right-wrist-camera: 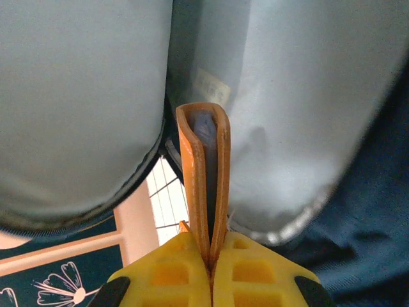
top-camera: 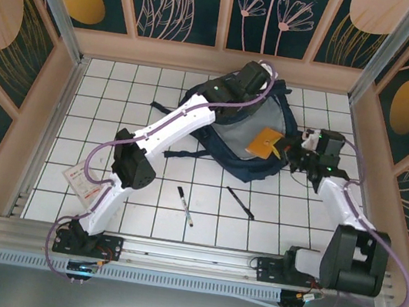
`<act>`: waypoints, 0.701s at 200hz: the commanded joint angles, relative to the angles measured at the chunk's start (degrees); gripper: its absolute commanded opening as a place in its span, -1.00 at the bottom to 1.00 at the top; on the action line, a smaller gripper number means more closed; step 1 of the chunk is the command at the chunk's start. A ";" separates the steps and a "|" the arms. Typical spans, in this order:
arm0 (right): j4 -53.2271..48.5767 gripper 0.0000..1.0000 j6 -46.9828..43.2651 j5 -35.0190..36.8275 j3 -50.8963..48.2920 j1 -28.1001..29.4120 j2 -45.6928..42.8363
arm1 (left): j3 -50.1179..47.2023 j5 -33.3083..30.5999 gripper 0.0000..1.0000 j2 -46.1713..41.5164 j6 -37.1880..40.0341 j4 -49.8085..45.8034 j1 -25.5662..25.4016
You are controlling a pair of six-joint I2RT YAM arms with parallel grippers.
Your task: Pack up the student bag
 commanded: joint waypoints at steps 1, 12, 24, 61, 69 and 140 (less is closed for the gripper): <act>15.85 -1.00 9.78 8.42 0.44 3.09 3.93 | 3.02 2.43 -1.00 -5.52 -1.94 4.56 -0.54; 21.03 -1.00 13.23 13.16 0.64 4.91 6.71 | 3.04 4.10 -1.00 -5.83 -2.95 5.16 -0.49; 24.78 -1.00 15.41 18.48 2.51 7.45 10.69 | 3.03 6.06 -1.00 -6.18 -3.54 5.90 -0.57; 34.38 -1.00 26.21 31.13 10.14 14.29 25.90 | 2.90 9.43 -1.00 -6.49 -3.85 7.16 -0.62; 35.33 -1.00 28.63 33.56 12.37 15.88 29.37 | 2.80 9.93 -1.00 -6.71 -3.85 7.23 -0.62; 45.75 -0.45 38.63 38.94 31.20 21.09 54.11 | -0.14 5.04 -1.00 -8.65 -0.65 7.57 -0.48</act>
